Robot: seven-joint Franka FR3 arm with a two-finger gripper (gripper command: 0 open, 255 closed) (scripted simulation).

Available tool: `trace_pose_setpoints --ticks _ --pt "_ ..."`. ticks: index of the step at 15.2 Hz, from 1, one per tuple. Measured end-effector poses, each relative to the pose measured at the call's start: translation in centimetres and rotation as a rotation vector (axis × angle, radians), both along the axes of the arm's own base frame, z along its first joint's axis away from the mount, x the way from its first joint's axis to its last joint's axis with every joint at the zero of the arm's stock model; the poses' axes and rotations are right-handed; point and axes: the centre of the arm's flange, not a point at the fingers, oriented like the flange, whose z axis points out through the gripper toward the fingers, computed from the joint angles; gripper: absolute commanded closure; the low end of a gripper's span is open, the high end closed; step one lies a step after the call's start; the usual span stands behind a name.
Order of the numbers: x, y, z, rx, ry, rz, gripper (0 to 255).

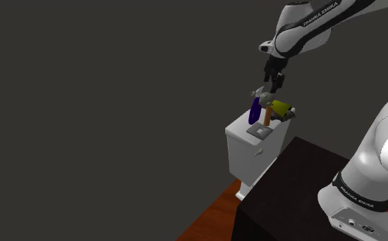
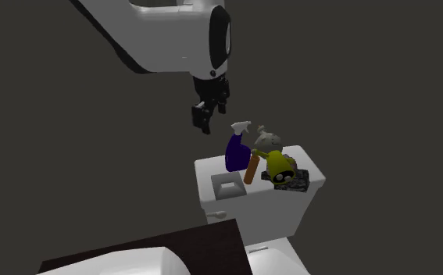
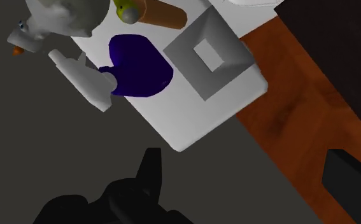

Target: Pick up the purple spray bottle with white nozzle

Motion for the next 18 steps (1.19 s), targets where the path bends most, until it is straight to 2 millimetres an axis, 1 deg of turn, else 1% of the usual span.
trace_pose_setpoints --ticks 2,4,7,8,10,11,14,18 --pt "1.2 -2.0 -1.1 -0.011 -0.007 0.05 0" --pt "2.9 -3.0 -2.6 -0.023 -0.013 0.099 0" --pt "5.2 -5.3 -4.2 -0.04 -0.024 0.171 0" --pt "6.5 -5.8 -4.7 -0.048 -0.027 0.198 0" --pt "8.1 -7.1 -6.2 -0.06 -0.035 0.246 0" --pt "8.8 -7.5 -6.3 -0.063 -0.037 0.263 0" --pt "9.3 -8.0 -7.9 -0.066 -0.04 0.28 0" --pt "9.2 -8.1 -10.2 -0.066 -0.041 0.282 0"
